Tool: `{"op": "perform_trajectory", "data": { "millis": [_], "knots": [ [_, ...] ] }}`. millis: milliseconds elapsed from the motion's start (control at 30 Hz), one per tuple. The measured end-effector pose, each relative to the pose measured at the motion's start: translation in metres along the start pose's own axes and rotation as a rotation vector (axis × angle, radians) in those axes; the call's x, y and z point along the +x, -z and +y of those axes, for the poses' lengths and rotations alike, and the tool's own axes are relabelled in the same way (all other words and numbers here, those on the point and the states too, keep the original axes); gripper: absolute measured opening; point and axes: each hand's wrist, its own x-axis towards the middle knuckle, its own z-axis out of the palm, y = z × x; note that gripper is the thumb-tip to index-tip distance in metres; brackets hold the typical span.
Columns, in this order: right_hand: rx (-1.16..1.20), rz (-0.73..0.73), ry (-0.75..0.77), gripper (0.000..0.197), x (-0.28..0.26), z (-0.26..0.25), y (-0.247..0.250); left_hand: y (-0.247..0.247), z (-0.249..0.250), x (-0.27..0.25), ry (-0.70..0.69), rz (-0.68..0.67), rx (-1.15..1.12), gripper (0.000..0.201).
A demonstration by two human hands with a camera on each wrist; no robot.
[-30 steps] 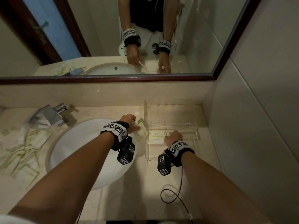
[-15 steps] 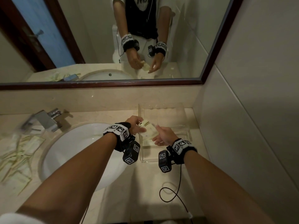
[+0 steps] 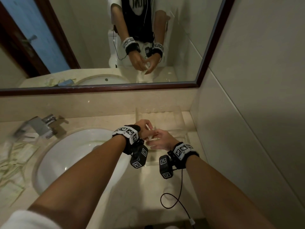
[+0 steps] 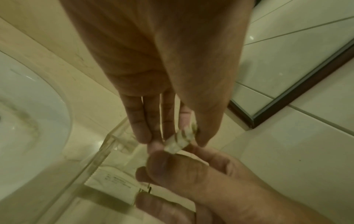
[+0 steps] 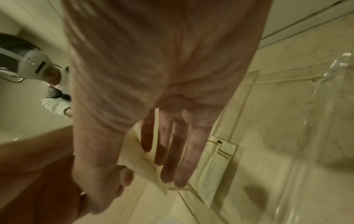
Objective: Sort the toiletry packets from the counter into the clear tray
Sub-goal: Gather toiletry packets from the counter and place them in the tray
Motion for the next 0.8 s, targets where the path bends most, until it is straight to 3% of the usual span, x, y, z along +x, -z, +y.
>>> {"op": "perform_trajectory", "data": {
  "millis": [133, 267, 467, 567, 800],
  "knots": [
    [0.051, 0.072, 0.014, 0.016, 0.002, 0.002, 0.004, -0.005, 0.004, -0.001, 0.017, -0.019, -0.078, 0.022],
    [0.108, 0.290, -0.054, 0.006, 0.008, 0.018, 0.013, -0.004, -0.001, -0.002, 0.046, 0.009, -0.069, 0.017],
    [0.028, 0.493, -0.191, 0.044, 0.025, 0.057, 0.022, 0.005, -0.029, 0.003, 0.114, 0.046, 0.015, 0.018],
    [0.008, 0.509, -0.237, 0.063, 0.032, 0.065, 0.020, 0.005, -0.040, 0.005, 0.142, 0.054, 0.027, 0.015],
    [-0.049, 0.417, -0.320, 0.049, 0.060, 0.076, 0.010, 0.006, -0.057, 0.012, 0.171, 0.071, 0.014, 0.013]
  ]
}}
